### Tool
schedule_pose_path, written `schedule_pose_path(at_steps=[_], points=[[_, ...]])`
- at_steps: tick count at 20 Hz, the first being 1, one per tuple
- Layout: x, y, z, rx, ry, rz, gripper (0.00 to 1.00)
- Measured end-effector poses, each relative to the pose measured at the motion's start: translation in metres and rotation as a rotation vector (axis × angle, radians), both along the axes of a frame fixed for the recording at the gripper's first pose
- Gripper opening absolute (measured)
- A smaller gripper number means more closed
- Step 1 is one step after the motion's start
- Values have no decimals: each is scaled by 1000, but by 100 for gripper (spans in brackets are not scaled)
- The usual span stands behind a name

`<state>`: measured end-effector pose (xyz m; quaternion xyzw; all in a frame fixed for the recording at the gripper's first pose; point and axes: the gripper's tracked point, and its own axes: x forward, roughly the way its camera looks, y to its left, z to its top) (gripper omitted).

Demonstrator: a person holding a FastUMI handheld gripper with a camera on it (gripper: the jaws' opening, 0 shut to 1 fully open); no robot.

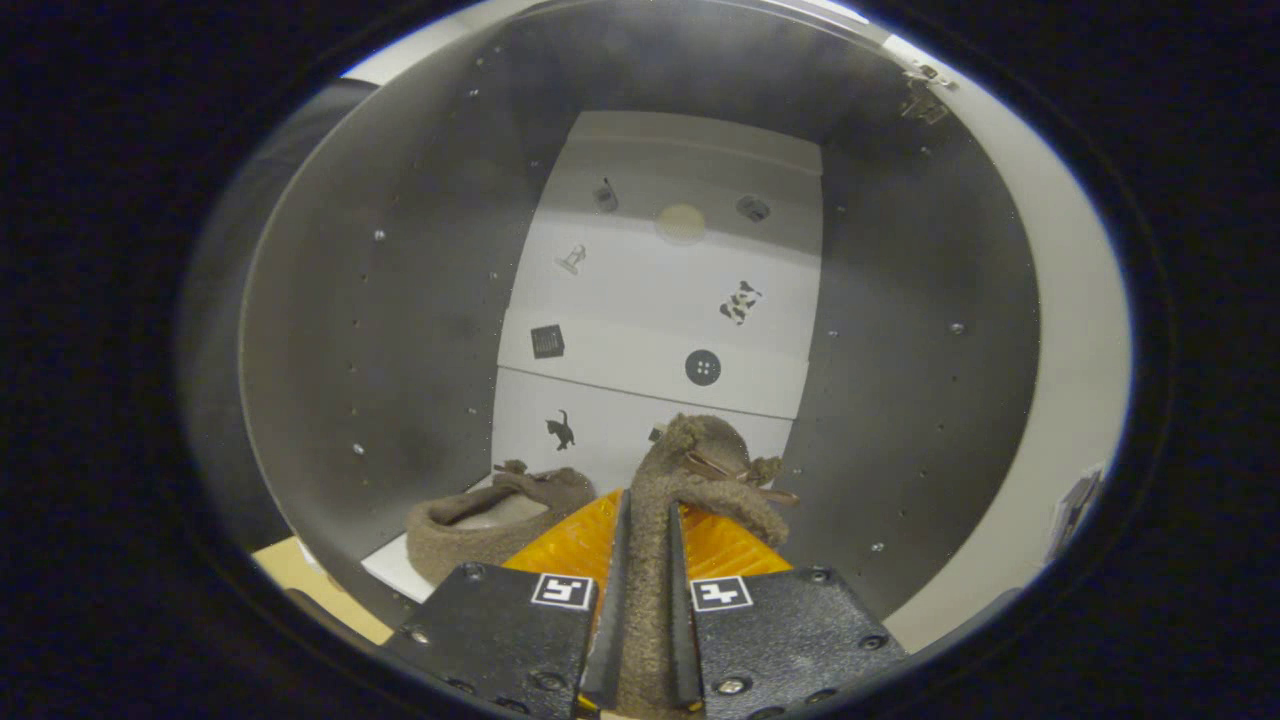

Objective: Open the shoe cabinet door, grab the shoes and put them into the shoe cabinet, then close the shoe cabinet door.

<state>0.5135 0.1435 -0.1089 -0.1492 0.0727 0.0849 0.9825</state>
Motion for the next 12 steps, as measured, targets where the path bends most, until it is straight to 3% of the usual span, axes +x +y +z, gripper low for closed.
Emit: schedule_pose_path(at_steps=[3, 6, 12], points=[[17, -6, -24, -47, 67, -6, 24], [31, -17, -49, -98, 155, -51, 36], [27, -28, -50, -108, 187, -111, 55]])
